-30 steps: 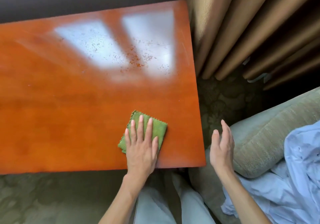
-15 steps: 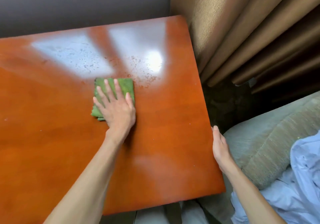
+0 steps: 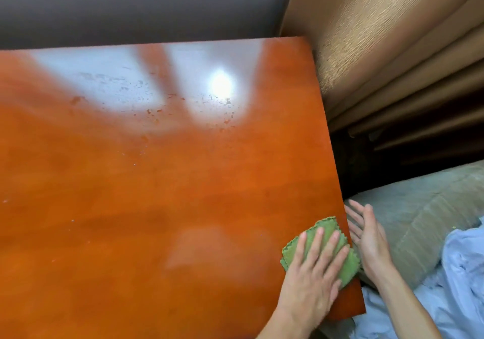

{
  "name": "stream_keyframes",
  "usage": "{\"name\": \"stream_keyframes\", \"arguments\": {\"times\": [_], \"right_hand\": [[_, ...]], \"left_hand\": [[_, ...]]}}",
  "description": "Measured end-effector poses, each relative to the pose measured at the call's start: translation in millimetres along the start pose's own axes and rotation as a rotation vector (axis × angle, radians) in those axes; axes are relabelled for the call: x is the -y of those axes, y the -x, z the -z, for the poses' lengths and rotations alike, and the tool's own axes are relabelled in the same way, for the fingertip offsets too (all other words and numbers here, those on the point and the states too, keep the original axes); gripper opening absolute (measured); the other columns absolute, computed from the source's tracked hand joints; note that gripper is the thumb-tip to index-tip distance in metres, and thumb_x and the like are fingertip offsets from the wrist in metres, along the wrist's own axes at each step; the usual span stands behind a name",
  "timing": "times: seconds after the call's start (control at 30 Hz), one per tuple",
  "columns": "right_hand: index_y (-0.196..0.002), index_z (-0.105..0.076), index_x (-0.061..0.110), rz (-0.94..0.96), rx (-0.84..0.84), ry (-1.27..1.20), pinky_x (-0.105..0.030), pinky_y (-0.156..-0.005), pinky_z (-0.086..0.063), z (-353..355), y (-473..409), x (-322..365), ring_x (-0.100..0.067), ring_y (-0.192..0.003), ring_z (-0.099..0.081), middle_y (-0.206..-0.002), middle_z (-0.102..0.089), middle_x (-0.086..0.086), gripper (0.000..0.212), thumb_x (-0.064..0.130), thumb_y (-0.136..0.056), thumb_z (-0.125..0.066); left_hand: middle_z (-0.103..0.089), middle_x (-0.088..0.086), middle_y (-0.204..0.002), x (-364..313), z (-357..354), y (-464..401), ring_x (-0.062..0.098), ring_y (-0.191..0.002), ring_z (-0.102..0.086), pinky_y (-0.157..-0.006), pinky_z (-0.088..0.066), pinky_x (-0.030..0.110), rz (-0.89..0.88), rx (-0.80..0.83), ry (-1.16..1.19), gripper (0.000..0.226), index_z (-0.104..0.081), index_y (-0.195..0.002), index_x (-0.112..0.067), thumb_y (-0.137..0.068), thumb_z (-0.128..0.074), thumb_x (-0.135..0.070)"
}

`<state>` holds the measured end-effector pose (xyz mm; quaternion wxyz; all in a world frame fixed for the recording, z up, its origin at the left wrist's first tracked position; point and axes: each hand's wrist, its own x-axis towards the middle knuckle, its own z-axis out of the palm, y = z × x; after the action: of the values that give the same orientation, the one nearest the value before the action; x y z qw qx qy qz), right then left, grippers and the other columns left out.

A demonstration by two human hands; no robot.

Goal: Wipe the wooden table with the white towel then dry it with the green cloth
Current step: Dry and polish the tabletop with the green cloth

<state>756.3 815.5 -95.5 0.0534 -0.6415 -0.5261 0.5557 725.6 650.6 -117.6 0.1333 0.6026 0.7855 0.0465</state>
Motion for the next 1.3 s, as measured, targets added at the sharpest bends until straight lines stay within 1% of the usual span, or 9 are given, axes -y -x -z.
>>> {"name": "stream_keyframes", "arguments": {"times": [0.17,0.3,0.43,0.57,0.67,0.77,0.87,1.07,1.3], "right_hand": [[-0.135,-0.056,0.025,0.088,0.08,0.164,-0.036,-0.097,-0.049,-29.2,-5.1,14.7,-0.015,-0.112,-0.061,-0.125,-0.065,-0.002,0.055,0.055,-0.104,-0.024],[-0.138,-0.054,0.035,0.081,0.111,0.242,-0.05,-0.109,-0.044,-34.1,-21.8,14.3,-0.019,-0.119,-0.06,-0.129,-0.064,0.002,0.091,0.094,-0.076,-0.022],[-0.123,-0.057,0.041,0.068,0.172,0.218,-0.051,-0.109,-0.044,-37.6,-34.5,28.8,-0.018,-0.116,-0.06,-0.123,-0.064,0.003,0.054,0.07,-0.097,-0.02],[-0.133,-0.055,0.038,0.166,0.15,0.177,-0.048,-0.107,-0.046,-41.7,-44.0,39.7,-0.014,-0.117,-0.059,-0.128,-0.063,0.005,0.059,0.068,-0.098,-0.018],[-0.144,-0.047,0.032,0.246,0.06,0.066,-0.044,-0.113,-0.041,-45.1,-47.1,41.8,-0.014,-0.128,-0.052,-0.143,-0.054,0.003,0.055,0.057,-0.101,-0.025],[-0.146,-0.046,0.021,0.303,-0.037,-0.048,-0.047,-0.114,-0.041,-38.9,-46.1,40.4,-0.018,-0.133,-0.052,-0.145,-0.052,-0.002,0.068,0.062,-0.093,-0.032],[-0.148,-0.042,0.019,0.398,-0.061,0.013,-0.045,-0.112,-0.042,-32.4,-43.5,41.0,-0.017,-0.136,-0.049,-0.149,-0.049,-0.003,0.07,0.061,-0.094,-0.03],[-0.152,-0.036,0.021,0.668,-0.045,0.405,-0.042,-0.119,-0.027,-69.0,-26.1,54.0,-0.023,-0.147,-0.029,-0.16,-0.032,-0.007,0.059,0.047,-0.1,-0.027],[-0.155,-0.032,0.026,0.871,-0.035,0.896,-0.057,-0.122,0.0,-148.3,-1.7,64.6,-0.034,-0.154,-0.006,-0.167,-0.013,-0.012,0.059,0.044,-0.099,-0.027]], "left_hand": [[-0.011,0.007,-0.168,46.1,7.5,28.9,0.034,-0.155,-0.006,-0.12,-0.009,0.056,0.039,-0.055,-0.001,0.074,-0.02,-0.16,-0.026,-0.095,-0.038,-0.057],[-0.021,0.006,-0.166,88.7,28.5,-3.4,0.035,-0.153,-0.014,-0.118,-0.019,0.057,0.289,-0.11,0.075,0.067,-0.029,-0.158,-0.026,-0.097,-0.039,-0.052],[-0.026,0.013,-0.164,149.6,46.7,-60.7,0.041,-0.15,-0.023,-0.118,-0.02,0.061,0.63,-0.175,0.049,0.063,-0.034,-0.156,-0.02,-0.099,-0.035,-0.046],[-0.022,0.018,-0.164,157.3,60.2,-128.3,0.047,-0.149,-0.019,-0.116,-0.017,0.067,0.916,-0.211,0.139,0.064,-0.028,-0.158,-0.015,-0.1,-0.027,-0.043],[-0.007,0.019,-0.167,119.4,62.7,-180.0,0.047,-0.151,-0.005,-0.118,-0.007,0.067,0.864,-0.22,0.199,0.066,-0.016,-0.161,-0.016,-0.101,-0.024,-0.043],[0.008,0.018,-0.167,62.9,52.7,-197.5,0.045,-0.151,0.011,-0.119,0.003,0.065,0.587,-0.128,0.213,0.064,-0.01,-0.161,-0.019,-0.104,-0.027,-0.043],[0.004,0.014,-0.168,41.5,42.3,-178.9,0.041,-0.153,0.009,-0.121,0.001,0.062,0.485,-0.111,0.177,0.059,-0.018,-0.16,-0.021,-0.107,-0.002,-0.041],[-0.012,0.01,-0.168,104.2,49.6,-112.9,0.037,-0.154,-0.007,-0.123,-0.014,0.057,0.688,-0.197,0.14,0.062,-0.019,-0.16,-0.024,-0.104,-0.027,-0.048],[-0.023,0.012,-0.165,236.5,66.0,-6.2,0.04,-0.15,-0.022,-0.119,-0.021,0.058,0.997,-0.254,0.132,0.06,-0.03,-0.158,-0.023,-0.102,-0.028,-0.046]]}}
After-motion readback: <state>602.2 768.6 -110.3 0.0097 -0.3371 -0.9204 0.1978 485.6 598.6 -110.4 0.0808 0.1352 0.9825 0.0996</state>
